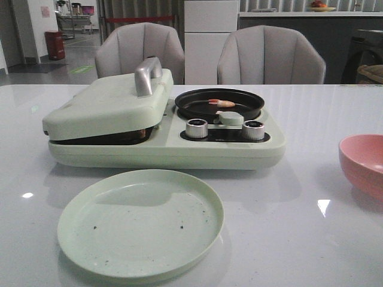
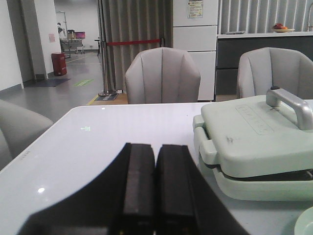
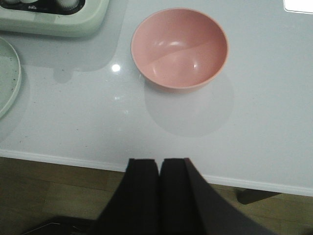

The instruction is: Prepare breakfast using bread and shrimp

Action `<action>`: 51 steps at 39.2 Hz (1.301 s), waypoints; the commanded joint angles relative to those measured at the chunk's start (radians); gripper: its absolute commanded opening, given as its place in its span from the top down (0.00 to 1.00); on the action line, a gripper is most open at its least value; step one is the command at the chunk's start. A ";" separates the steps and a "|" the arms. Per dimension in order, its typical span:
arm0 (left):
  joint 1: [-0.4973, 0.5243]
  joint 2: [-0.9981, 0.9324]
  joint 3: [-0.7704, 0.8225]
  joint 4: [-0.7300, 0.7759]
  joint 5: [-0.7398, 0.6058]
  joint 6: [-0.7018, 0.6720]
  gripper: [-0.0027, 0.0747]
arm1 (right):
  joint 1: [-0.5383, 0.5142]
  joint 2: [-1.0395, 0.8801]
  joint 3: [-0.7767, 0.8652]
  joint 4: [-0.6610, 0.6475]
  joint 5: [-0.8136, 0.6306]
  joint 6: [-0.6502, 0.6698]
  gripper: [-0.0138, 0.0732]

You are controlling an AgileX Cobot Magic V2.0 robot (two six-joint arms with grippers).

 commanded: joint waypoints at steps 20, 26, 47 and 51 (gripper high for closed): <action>-0.007 -0.021 0.007 0.000 -0.088 -0.006 0.84 | -0.125 -0.374 0.394 0.053 -0.604 -0.151 0.82; -0.007 -0.021 0.007 0.000 -0.088 -0.006 0.84 | -0.126 -0.477 0.527 0.057 -0.785 -0.151 0.82; -0.007 -0.021 0.007 0.000 -0.088 -0.006 0.84 | -0.130 -0.495 0.668 0.107 -1.095 -0.150 0.82; -0.007 -0.021 0.007 0.000 -0.088 -0.006 0.84 | -0.130 -0.495 0.668 0.126 -1.085 -0.150 0.82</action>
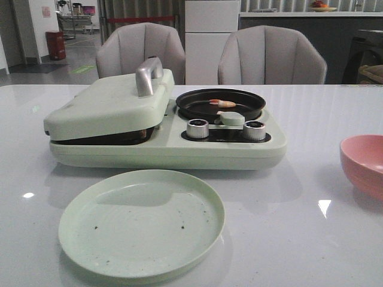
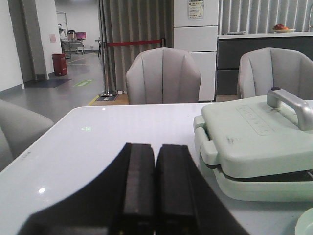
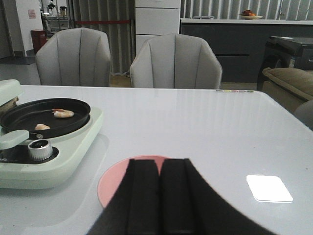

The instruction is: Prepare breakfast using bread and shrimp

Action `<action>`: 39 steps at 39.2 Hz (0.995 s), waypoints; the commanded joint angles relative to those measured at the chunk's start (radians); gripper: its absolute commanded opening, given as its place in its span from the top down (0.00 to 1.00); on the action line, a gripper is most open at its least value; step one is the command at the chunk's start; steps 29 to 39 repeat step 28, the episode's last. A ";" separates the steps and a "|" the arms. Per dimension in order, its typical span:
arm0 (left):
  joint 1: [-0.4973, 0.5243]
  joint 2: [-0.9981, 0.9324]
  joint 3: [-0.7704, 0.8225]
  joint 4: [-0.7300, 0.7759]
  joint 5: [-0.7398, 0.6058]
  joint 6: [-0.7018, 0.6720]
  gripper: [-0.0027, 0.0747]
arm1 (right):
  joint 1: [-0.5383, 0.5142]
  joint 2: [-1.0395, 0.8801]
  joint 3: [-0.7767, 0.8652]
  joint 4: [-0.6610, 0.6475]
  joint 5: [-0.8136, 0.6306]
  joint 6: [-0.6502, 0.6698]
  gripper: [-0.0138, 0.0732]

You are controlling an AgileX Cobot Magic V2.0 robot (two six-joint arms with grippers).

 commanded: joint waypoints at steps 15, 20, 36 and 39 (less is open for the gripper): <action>-0.007 -0.021 0.007 0.000 -0.086 -0.006 0.84 | 0.034 -0.023 -0.018 0.015 -0.093 -0.008 0.82; -0.007 -0.021 0.007 0.000 -0.086 -0.006 0.84 | 0.034 -0.023 -0.018 0.015 -0.093 -0.008 0.82; -0.007 -0.021 0.007 0.000 -0.086 -0.006 0.84 | 0.034 -0.023 -0.018 0.015 -0.093 -0.008 0.82; -0.007 -0.021 0.007 0.000 -0.086 -0.006 0.84 | 0.034 -0.023 -0.018 0.015 -0.093 -0.008 0.82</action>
